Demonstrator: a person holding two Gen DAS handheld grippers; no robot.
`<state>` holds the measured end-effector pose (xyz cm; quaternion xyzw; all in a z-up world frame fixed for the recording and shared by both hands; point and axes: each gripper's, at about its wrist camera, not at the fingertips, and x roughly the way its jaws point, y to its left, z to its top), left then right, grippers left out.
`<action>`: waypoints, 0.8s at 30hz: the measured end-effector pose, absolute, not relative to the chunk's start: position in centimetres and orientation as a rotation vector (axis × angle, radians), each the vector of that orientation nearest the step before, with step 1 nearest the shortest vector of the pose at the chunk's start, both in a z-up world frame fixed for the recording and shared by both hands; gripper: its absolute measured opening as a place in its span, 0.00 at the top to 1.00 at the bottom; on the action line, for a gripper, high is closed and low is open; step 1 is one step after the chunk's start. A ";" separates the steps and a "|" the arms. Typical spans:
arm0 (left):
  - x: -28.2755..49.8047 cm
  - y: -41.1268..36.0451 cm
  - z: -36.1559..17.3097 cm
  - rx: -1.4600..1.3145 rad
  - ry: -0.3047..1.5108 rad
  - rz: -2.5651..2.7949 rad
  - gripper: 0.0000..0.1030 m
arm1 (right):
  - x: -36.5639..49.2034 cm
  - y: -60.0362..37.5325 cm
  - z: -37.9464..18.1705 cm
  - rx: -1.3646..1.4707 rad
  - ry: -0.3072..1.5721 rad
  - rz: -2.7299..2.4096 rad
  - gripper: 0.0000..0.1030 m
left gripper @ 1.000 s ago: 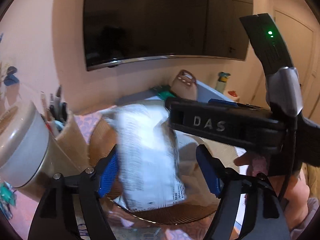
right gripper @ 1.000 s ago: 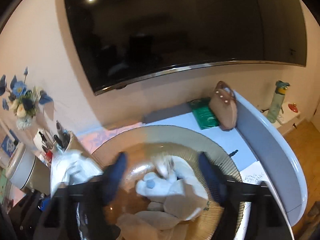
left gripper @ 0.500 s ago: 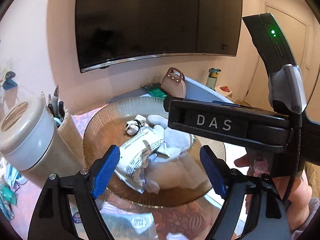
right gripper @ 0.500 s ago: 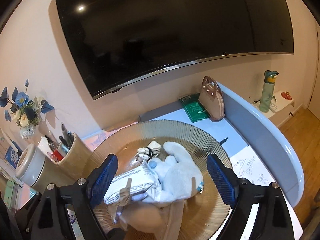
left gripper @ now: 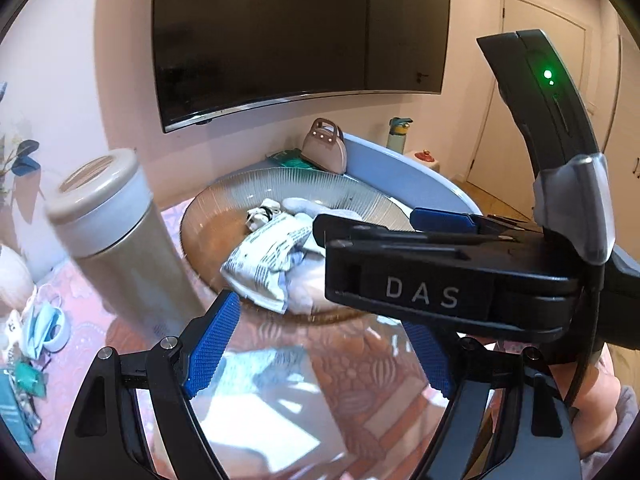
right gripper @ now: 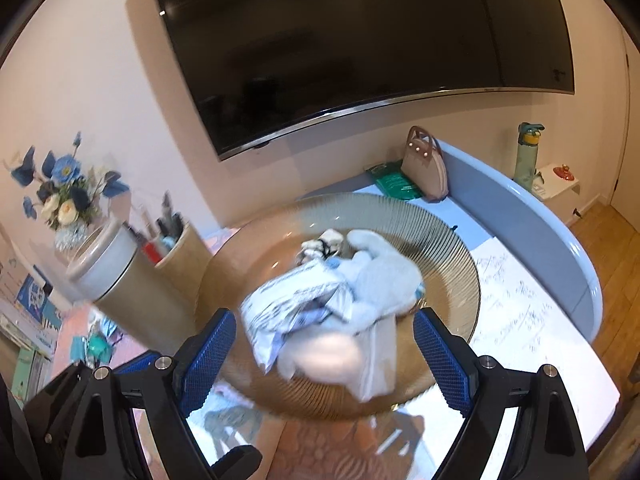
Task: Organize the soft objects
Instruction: 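Move both open grippers back to the bed items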
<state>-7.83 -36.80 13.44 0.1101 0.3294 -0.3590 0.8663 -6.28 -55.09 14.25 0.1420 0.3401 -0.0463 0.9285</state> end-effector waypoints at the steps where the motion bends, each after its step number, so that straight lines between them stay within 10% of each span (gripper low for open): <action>1: -8.1 -36.3 13.5 0.232 0.688 -0.755 0.21 | -6.6 -54.7 14.3 0.282 0.700 -0.110 0.13; 24: -3.0 -14.4 10.7 0.154 0.749 -0.460 0.21 | -5.7 -34.3 15.5 0.179 0.731 0.182 0.13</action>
